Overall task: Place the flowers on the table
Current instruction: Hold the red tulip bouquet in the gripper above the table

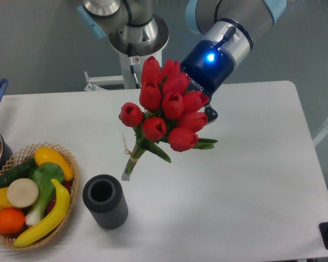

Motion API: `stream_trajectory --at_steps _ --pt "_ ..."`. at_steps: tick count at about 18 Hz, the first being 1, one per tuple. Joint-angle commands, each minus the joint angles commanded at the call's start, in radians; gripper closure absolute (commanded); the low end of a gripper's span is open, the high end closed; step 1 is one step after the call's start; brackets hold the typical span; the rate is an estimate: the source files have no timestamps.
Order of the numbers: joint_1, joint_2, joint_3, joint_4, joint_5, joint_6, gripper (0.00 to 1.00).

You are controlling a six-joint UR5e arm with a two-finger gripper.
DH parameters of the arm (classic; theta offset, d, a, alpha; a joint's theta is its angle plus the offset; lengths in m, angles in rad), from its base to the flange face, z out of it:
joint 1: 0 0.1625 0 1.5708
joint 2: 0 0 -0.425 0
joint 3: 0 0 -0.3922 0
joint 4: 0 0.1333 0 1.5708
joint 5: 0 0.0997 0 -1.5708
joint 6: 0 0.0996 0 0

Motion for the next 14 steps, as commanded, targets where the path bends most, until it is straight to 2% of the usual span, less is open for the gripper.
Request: stream_trajectory --at_steps 14 --pt "0.028 0.014 -0.012 -0.002 0.011 0.003 0.61"
